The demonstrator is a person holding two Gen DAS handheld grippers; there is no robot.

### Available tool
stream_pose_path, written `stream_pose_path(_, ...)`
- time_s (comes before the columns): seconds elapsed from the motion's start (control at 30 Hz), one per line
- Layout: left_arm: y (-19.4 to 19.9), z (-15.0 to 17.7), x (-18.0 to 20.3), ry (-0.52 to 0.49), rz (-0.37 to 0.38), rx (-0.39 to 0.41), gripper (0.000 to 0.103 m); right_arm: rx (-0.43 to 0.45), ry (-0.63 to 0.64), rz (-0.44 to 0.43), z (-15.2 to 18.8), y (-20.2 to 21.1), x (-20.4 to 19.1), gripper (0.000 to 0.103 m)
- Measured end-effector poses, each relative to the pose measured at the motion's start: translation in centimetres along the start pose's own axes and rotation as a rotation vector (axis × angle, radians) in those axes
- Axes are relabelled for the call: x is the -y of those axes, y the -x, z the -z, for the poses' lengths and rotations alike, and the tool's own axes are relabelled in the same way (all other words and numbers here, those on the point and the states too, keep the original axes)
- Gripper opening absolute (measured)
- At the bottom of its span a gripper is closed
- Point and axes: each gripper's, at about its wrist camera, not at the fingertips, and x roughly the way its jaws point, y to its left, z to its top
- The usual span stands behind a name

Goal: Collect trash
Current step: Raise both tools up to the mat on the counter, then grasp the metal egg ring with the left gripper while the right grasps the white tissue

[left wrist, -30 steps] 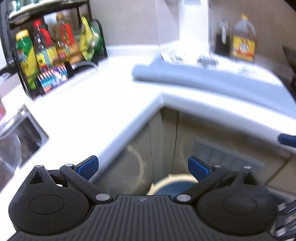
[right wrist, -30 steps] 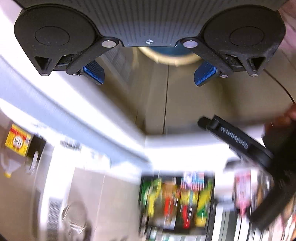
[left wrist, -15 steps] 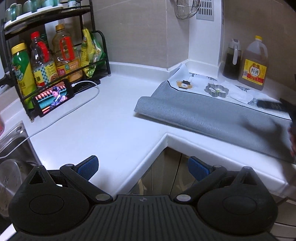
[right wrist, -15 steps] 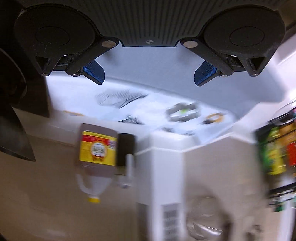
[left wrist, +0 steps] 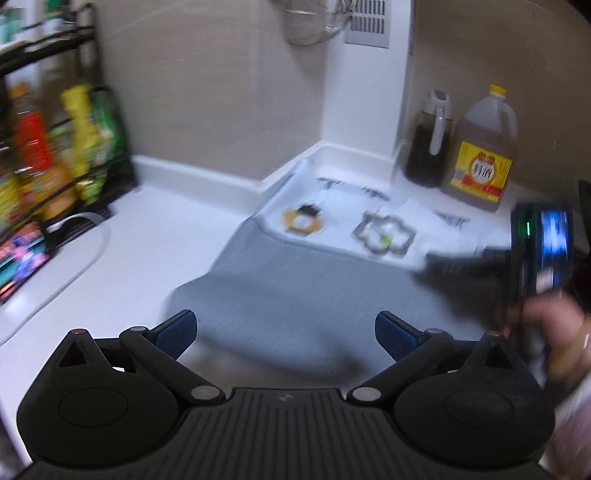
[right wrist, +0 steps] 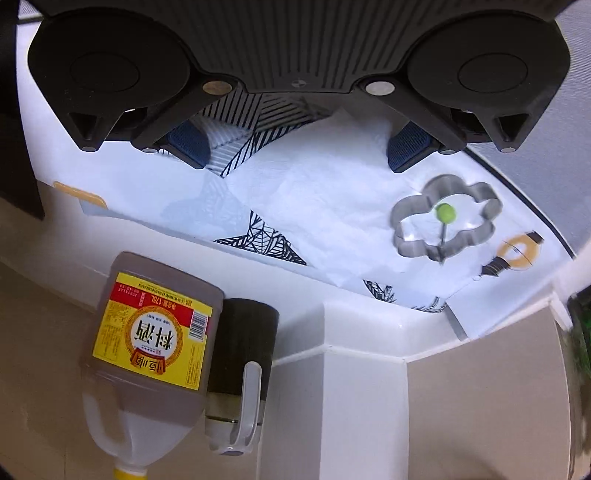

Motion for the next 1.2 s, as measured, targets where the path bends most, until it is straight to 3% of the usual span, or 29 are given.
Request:
stream_pose_path(0.23, -10.8, -6.4, 3.6, 0.094, 0.094, -0.118, 0.103, -0.006, -0.014, -0.028, -0.3, -0.2, 0.3, 0.103)
stream_pose_path(0.33, -14.5, -8.1, 6.0, 0.087, 0.133, -0.155, 0.103, -0.006, -0.010, -0.031, -0.4, -0.3, 0.2, 0.103)
stream_pose_path(0.63, -20.6, -8.4, 11.2, 0.055, 0.193, -0.292, 0.103, -0.006, -0.016, -0.037, -0.3, -0.5, 0.3, 0.103)
stream_pose_path(0.73, -21.2, -8.5, 11.3, 0.042, 0.151, -0.276, 0.100, -0.007, -0.013, -0.034, -0.3, -0.5, 0.2, 0.103)
stream_pose_path(0.77, -21.2, -8.6, 11.0, 0.055, 0.140, -0.270, 0.089, -0.006, -0.014, -0.035, -0.3, -0.6, 0.2, 0.103)
stream_pose_path(1.07, -18.4, -9.1, 5.1, 0.129, 0.066, -0.221, 0.089, -0.003, -0.015, -0.033, -0.3, -0.6, 0.0, 0.103)
stream_pose_path(1.2, -16.3, -8.4, 2.5, 0.145, 0.069, -0.211, 0.089, 0.003, -0.003, -0.076, -0.3, -0.6, -0.2, 0.103)
